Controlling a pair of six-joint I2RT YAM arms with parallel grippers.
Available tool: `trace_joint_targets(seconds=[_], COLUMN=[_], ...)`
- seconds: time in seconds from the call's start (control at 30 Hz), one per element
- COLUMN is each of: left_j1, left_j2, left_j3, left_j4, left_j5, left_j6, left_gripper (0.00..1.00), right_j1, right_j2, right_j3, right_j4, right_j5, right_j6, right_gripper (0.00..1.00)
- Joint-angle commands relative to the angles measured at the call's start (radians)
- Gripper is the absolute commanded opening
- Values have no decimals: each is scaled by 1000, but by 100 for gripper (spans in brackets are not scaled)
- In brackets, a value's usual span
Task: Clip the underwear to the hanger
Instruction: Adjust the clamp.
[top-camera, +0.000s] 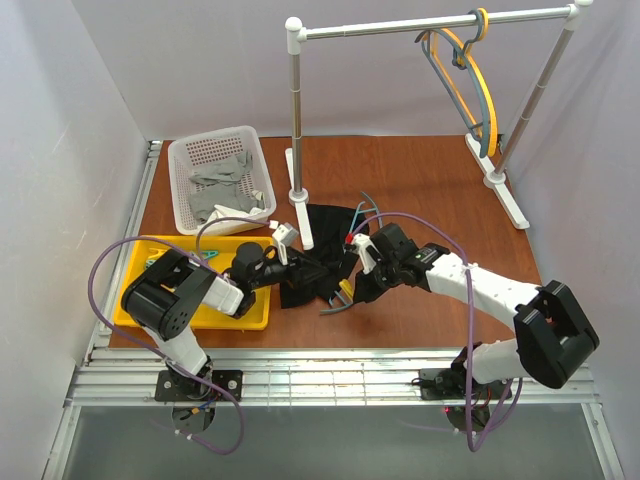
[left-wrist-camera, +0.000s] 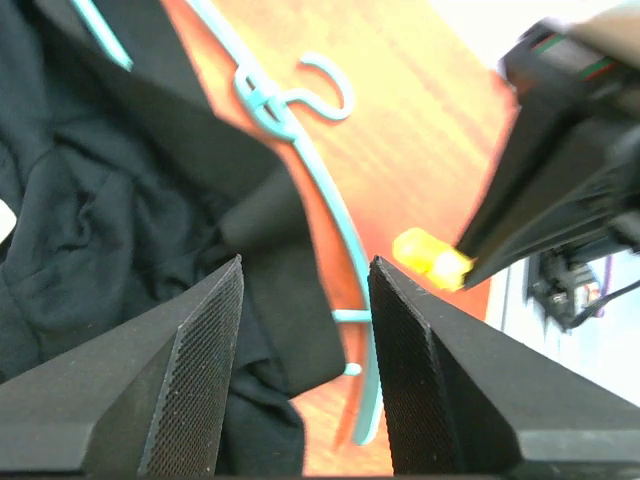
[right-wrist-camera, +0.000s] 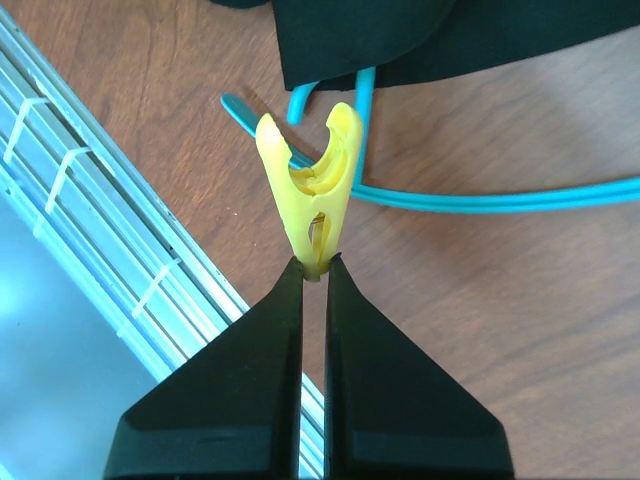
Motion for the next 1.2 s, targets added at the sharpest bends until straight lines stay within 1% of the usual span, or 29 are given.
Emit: trace_joint_targets(seconds=[0.0, 0.17, 0.23, 0.27, 0.53, 0.67, 0.7, 0.8, 1.03, 1.17], left_j1=[-3, -17, -24, -29, -52, -71, -75, -83, -84, -84], left_j2=[-56, -56, -53, -50, -47, -28, -27, -21, 2, 22], left_j3=[-18, -10, 0, 8, 25, 14, 2, -18, -20, -38], left_j4=[98, 72, 41, -3, -111, -45, -1, 62, 95, 127], left_j5=[-10, -13, -13, -17, -20, 24, 38, 63, 112, 101], left_j6=[-49, -65, -69, -68, -46, -52, -63, -81, -100, -111], left_gripper=[46, 47, 47, 47, 47, 47, 47, 47, 46, 45], right_j1=[18, 34, 35, 35, 38, 38, 38, 40, 38, 38], right_j2=[35, 72, 89, 98, 124, 141, 150, 166, 173, 154], right_j3=[-2, 24, 33, 41, 78, 99, 102, 105, 111, 105], right_j4=[43, 70, 76, 86, 107, 124, 127, 150, 179, 188], right_j5=[-40, -59, -59, -59, -54, -70, -70, -80, -79, -80], right_j6=[-22, -32, -35, -35, -50, -55, -56, -56, -58, -58], right_gripper=[1, 1, 1, 1, 1, 1, 1, 1, 1, 1])
